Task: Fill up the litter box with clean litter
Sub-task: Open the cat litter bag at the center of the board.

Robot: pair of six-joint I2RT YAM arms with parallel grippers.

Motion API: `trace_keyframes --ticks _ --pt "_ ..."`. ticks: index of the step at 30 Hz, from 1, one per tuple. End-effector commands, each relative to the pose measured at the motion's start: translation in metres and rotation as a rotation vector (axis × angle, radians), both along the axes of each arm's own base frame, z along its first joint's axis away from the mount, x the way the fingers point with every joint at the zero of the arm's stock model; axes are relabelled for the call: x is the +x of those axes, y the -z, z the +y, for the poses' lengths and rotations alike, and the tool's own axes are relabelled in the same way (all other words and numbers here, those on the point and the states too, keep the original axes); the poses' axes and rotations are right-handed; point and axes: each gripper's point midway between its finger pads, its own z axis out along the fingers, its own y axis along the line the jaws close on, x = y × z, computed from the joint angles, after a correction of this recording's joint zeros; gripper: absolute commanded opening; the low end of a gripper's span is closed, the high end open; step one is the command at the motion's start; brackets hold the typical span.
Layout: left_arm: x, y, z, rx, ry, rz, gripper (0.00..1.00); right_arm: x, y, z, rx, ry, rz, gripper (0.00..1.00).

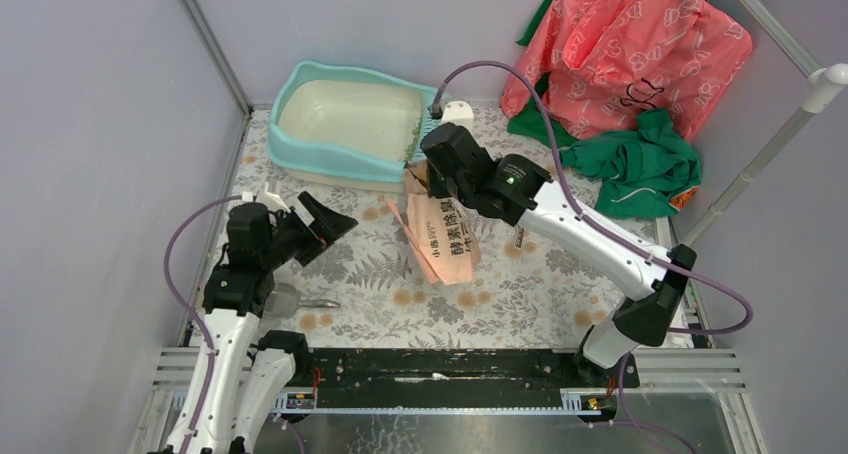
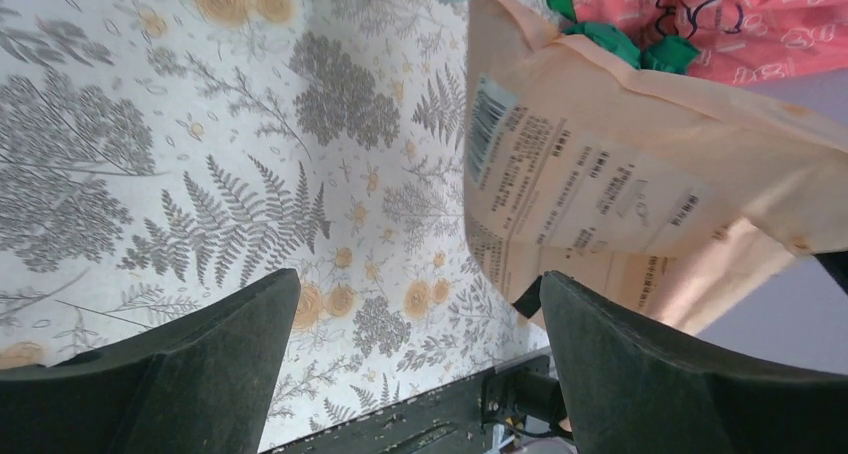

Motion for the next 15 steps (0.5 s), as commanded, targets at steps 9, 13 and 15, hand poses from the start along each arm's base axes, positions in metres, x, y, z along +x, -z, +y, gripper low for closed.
trace_keyframes --ticks 9,13,15 --pt "-0.009 -0.028 0.022 0.104 -0.050 -0.058 0.98 0.023 -0.036 0.057 0.904 0.121 0.148 0.00" --pt "-0.006 -0.026 0.022 0.097 -0.053 -0.052 0.98 0.020 0.022 0.008 1.020 0.274 0.237 0.00" --pt "-0.005 -0.024 0.021 0.089 -0.053 -0.046 0.98 0.014 0.057 -0.016 1.005 0.324 0.274 0.00"
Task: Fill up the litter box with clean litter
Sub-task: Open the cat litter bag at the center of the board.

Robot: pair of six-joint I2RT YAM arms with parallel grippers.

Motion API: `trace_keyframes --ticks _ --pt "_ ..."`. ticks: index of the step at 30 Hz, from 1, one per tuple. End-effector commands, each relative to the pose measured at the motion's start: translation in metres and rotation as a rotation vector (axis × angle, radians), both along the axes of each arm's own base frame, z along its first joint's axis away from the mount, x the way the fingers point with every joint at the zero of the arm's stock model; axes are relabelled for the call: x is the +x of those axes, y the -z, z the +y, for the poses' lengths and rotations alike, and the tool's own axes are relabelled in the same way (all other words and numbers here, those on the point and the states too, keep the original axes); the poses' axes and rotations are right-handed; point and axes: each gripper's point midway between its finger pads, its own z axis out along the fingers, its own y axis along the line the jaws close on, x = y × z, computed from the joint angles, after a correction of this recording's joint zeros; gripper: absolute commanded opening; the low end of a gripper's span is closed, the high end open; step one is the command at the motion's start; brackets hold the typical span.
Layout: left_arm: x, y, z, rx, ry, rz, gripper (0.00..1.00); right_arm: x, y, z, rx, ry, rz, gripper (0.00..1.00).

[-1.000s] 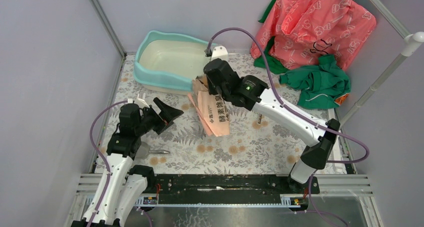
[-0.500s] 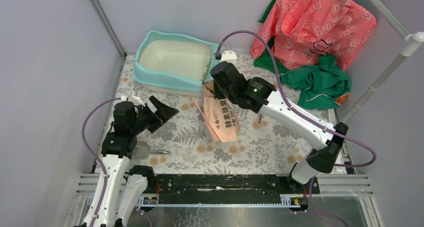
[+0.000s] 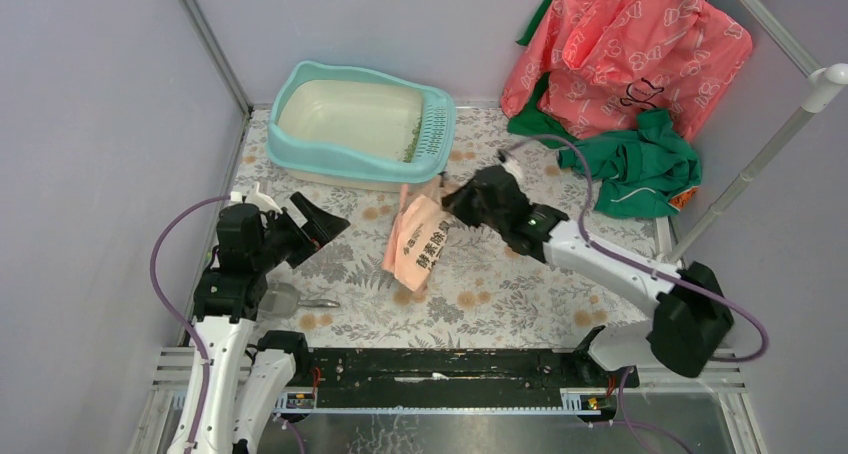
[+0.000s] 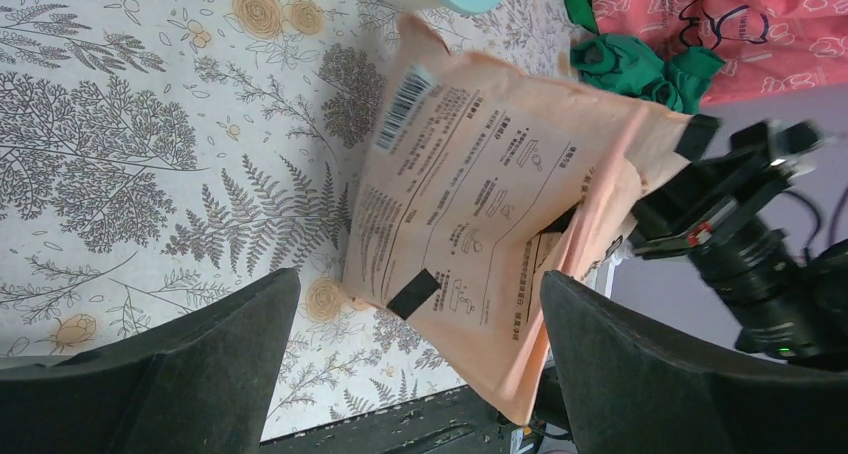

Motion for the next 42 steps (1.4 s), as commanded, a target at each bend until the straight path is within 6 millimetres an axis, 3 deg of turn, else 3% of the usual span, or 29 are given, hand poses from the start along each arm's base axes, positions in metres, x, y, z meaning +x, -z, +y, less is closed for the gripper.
trace_keyframes --ticks 1,3,6,8,13,18,22,26,29,33,37,42 --pt "0.004 -0.005 0.001 0.003 0.000 -0.022 0.98 -0.002 -0.020 -0.035 0.294 0.114 0.008 0.00" --pt "0.006 -0.003 0.000 -0.008 0.002 -0.020 0.98 -0.009 0.007 -0.065 0.271 0.151 0.036 0.00" --pt "0.008 0.000 -0.005 -0.034 0.018 -0.016 0.98 -0.016 0.031 -0.096 0.230 0.140 0.067 0.00" --pt "0.009 0.002 -0.009 -0.056 0.031 -0.014 0.98 -0.023 0.046 -0.107 0.200 0.101 0.093 0.00" --pt "0.008 0.010 -0.011 -0.071 0.040 -0.001 0.96 -0.055 0.086 -0.110 0.158 0.006 0.152 0.00" --pt "0.003 0.017 -0.017 -0.087 0.054 0.013 0.94 -0.081 0.115 -0.130 0.106 0.028 0.177 0.00" --pt "0.002 0.030 -0.037 -0.071 0.095 0.044 0.93 -0.086 0.113 -0.151 0.022 0.079 0.138 0.00" --pt "-0.004 0.040 -0.082 -0.011 0.190 0.068 0.93 -0.084 0.099 -0.169 -0.061 0.116 0.082 0.00" --pt "-0.007 0.052 -0.113 0.005 0.246 0.091 0.94 -0.087 0.106 -0.176 -0.098 0.127 0.095 0.00" --pt "-0.017 0.069 -0.142 0.012 0.298 0.124 0.93 -0.096 0.124 -0.175 -0.063 0.126 0.119 0.01" --pt "-0.029 0.081 -0.155 0.004 0.319 0.145 0.92 -0.093 0.119 -0.162 0.086 0.102 0.033 0.01" --pt "-0.049 0.097 -0.176 0.002 0.371 0.178 0.70 -0.086 0.112 -0.150 0.200 0.071 -0.038 0.00"
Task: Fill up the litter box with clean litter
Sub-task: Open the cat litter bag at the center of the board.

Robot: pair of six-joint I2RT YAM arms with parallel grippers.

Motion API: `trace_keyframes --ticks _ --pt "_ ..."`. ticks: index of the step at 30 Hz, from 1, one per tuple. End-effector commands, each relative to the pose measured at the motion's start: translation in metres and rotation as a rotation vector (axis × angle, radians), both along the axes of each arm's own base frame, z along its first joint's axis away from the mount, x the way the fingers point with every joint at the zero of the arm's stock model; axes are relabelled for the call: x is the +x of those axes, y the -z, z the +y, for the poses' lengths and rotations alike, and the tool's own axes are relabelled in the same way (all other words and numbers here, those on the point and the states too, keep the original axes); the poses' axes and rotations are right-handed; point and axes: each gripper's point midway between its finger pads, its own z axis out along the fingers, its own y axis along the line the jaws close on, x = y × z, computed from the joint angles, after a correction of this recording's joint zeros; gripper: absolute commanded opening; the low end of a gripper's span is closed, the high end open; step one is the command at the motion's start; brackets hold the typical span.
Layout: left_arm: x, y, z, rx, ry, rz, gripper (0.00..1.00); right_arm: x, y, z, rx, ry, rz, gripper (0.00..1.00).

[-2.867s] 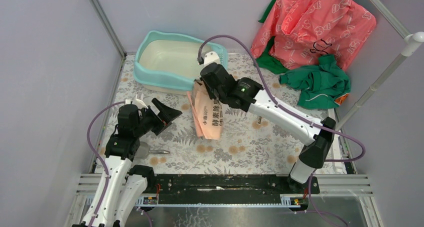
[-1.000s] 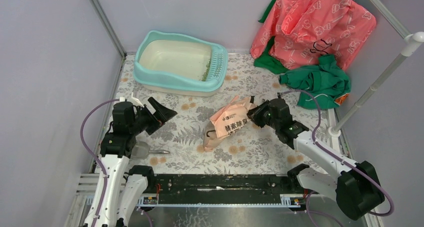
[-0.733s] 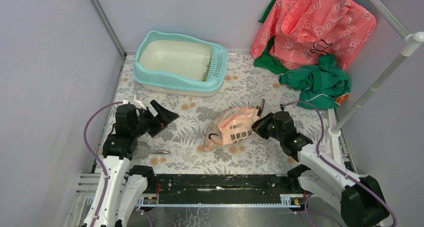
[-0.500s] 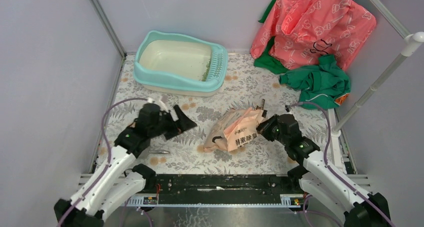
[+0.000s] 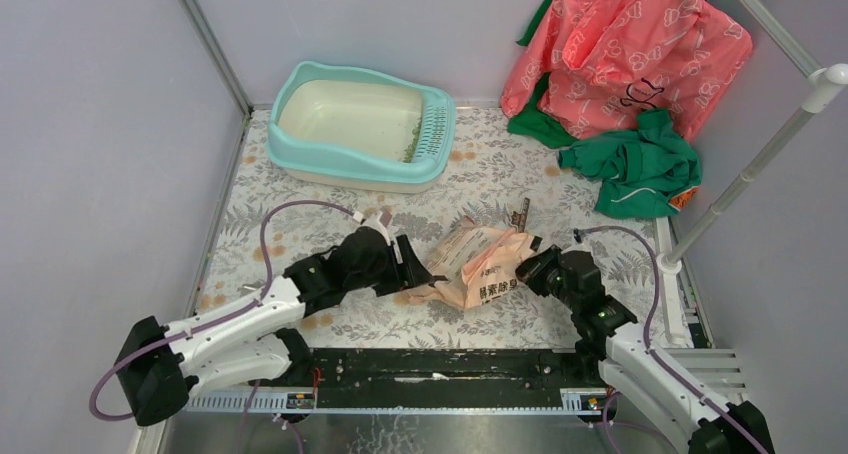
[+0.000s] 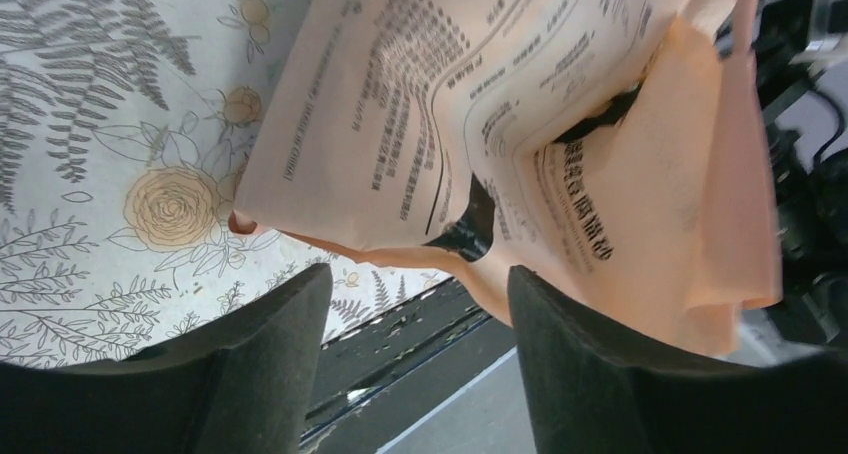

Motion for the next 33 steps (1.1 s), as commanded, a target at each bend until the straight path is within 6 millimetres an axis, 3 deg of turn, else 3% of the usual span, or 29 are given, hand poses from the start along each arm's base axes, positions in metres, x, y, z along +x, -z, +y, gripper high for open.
trace_keyframes --ticks 1,4,9,13,21,26,28,33 --pt "-0.002 0.001 -0.021 -0.050 -0.009 -0.021 0.65 0.009 -0.024 0.021 0.143 -0.060 -0.106 0.00" --pt "-0.005 0.010 -0.017 -0.037 -0.021 -0.015 0.53 0.013 -0.026 0.025 0.175 -0.071 -0.119 0.00" --pt "-0.012 0.012 -0.001 -0.024 -0.051 -0.016 0.43 0.023 -0.030 0.027 0.192 -0.077 -0.115 0.00" --pt "-0.015 0.019 -0.001 -0.022 -0.047 -0.001 0.36 0.030 -0.042 0.027 0.192 -0.087 -0.140 0.00" --pt "0.002 0.057 -0.029 0.016 -0.020 0.030 0.43 0.030 -0.061 0.024 0.160 -0.092 -0.164 0.00" --pt "0.036 0.085 -0.017 0.001 -0.091 0.059 0.43 0.024 -0.052 0.018 0.133 -0.081 -0.143 0.00" --pt "0.056 0.089 -0.004 0.011 -0.120 0.054 0.43 0.022 -0.044 0.018 0.143 -0.074 -0.127 0.01" --pt "0.098 0.088 -0.002 0.070 -0.118 0.016 0.43 0.024 -0.034 0.018 0.168 -0.058 -0.121 0.07"
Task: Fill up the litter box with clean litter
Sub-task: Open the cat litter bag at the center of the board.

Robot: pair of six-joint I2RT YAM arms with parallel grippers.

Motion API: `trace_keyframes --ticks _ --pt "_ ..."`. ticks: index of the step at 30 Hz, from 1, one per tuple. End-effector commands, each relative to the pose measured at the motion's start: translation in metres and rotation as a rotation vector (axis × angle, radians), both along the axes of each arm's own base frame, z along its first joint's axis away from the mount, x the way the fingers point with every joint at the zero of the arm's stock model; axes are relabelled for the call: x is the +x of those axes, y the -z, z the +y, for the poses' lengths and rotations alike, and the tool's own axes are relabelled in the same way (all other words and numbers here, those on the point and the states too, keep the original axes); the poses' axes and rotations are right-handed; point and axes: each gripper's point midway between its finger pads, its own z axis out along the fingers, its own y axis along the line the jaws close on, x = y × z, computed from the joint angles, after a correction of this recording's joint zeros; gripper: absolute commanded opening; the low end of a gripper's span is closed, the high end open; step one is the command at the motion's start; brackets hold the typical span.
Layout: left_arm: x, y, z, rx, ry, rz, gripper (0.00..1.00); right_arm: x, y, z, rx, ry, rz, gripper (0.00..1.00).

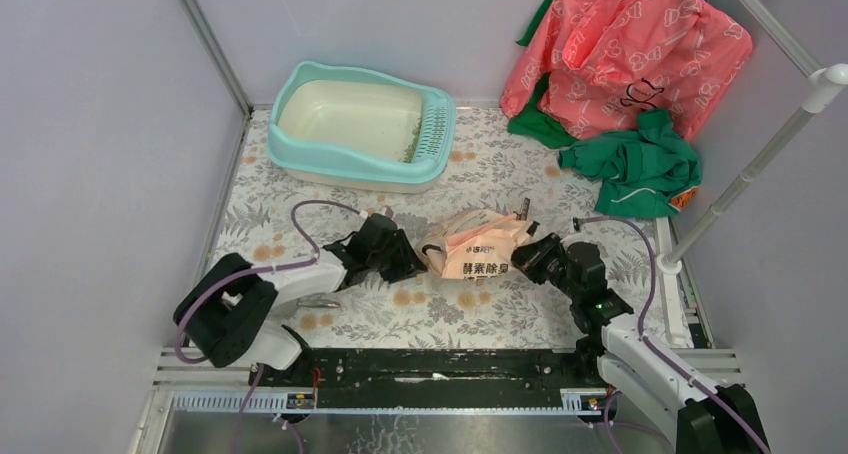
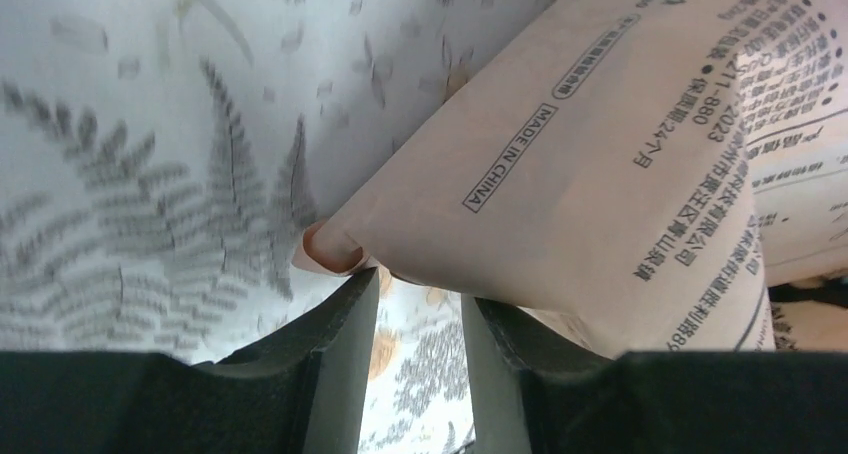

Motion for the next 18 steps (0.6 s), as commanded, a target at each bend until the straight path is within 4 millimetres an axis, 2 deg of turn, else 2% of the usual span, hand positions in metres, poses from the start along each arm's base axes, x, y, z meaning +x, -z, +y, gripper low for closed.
trace_keyframes --ticks 1,4,5,6,9,13,16,18 --pt "0.057 -0.013 -0.004 0.031 0.008 -0.143 0.43 0.004 0.000 0.003 0.017 -0.004 -0.016 0.08" --pt "0.086 -0.013 -0.008 0.043 0.010 -0.161 0.43 0.012 -0.003 0.004 -0.006 -0.011 -0.032 0.16" --pt "0.095 -0.011 -0.010 0.049 0.012 -0.164 0.43 0.014 -0.001 0.005 -0.022 -0.018 -0.027 0.22" --pt "0.106 -0.013 -0.014 0.049 0.016 -0.173 0.43 0.017 -0.001 0.007 -0.035 -0.029 -0.031 0.33" --pt "0.133 -0.013 -0.024 0.052 0.025 -0.188 0.42 0.026 0.000 0.015 -0.076 -0.085 -0.023 0.52" --pt "0.156 -0.024 -0.032 0.066 0.036 -0.219 0.42 0.027 0.011 0.023 -0.150 -0.175 0.049 0.55" --pt "0.157 -0.035 -0.031 0.058 0.040 -0.234 0.42 0.020 0.016 0.019 -0.225 -0.222 0.077 0.56" --pt "0.150 -0.039 -0.026 0.063 0.043 -0.237 0.42 0.016 0.011 0.014 -0.285 -0.247 0.052 0.57"
